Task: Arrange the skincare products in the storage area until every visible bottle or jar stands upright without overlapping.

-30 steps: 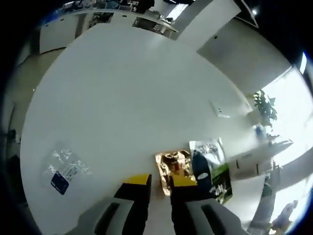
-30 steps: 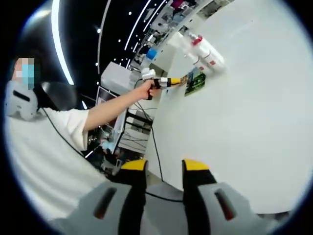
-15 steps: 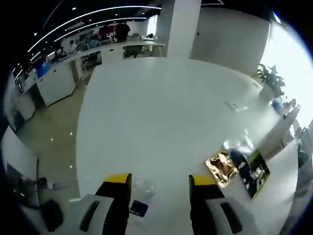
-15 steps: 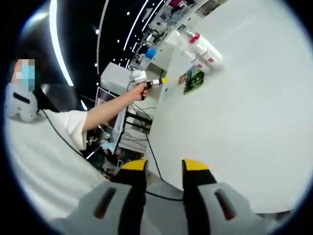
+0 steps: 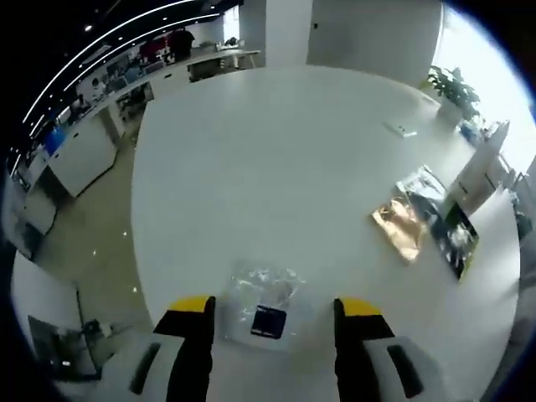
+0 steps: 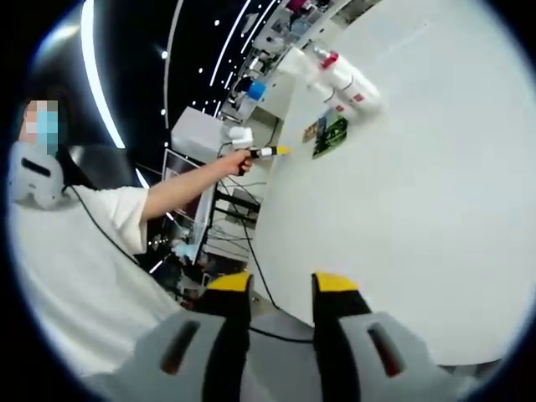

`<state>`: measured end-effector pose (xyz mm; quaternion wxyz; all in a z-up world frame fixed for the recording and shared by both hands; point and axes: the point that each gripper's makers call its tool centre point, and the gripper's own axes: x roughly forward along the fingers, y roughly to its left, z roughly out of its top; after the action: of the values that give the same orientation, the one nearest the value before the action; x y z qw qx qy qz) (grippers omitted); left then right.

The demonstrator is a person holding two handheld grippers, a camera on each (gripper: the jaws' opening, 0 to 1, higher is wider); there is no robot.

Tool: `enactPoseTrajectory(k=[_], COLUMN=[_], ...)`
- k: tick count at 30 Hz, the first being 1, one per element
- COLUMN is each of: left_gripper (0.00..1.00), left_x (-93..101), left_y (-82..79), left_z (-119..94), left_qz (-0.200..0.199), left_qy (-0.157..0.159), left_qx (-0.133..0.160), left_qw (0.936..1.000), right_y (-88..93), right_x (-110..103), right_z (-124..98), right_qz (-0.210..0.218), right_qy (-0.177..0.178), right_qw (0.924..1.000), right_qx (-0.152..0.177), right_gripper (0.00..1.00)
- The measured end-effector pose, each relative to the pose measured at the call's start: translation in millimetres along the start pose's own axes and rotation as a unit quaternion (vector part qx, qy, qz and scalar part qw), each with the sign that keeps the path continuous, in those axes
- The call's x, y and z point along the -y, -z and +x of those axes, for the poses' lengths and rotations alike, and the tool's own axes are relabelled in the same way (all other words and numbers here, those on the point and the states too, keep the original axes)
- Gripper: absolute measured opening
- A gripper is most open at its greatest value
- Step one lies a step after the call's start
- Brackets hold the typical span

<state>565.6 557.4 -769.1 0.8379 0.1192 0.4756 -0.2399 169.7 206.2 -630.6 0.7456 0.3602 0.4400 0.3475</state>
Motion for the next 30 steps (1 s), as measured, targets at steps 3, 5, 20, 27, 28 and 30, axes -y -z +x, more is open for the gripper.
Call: enactPoseTrajectory(k=[3, 5, 20, 27, 28, 30], left_gripper=[0.49, 0.42, 0.36, 0.36, 0.36, 0.36], left_x=[-1.6, -4.1, 16.4, 45.5, 47.1, 65.4], left_y=[0.6, 2.3, 11.7, 2.5, 2.0, -8.0], left_z=[-1, -2, -10, -28, -29, -41], left_qz=[-0.002, -0.01, -0.012, -0.03, -0.03, -0.039], left_qy=[-0.002, -0.006, -0.003, 0.021, 0.022, 0.04], left_qx=[-0.002, -0.008, -0.036, -0.005, -0.004, 0.035], left_qw=[1.0, 0.9999, 0.9993, 0.9993, 0.9993, 0.9979], right_y=[-0.9, -1.0, 3.8, 6.0, 5.9, 5.7], right_x=[0, 0, -9, -17, -19, -23], right_z=[0, 0, -1, 4, 4, 4], right_qz=[0.002, 0.001, -0.002, -0.011, -0.013, -0.017], right_qy=[0.001, 0.0, -0.009, -0.02, -0.023, -0.028], right_qw=[1.0, 1.0, 0.9999, 0.9997, 0.9996, 0.9995], right_qx=[0.004, 0.006, 0.009, 0.004, 0.004, 0.005], right_gripper=[0.29, 0.29, 0.29, 0.29, 0.29, 0.29])
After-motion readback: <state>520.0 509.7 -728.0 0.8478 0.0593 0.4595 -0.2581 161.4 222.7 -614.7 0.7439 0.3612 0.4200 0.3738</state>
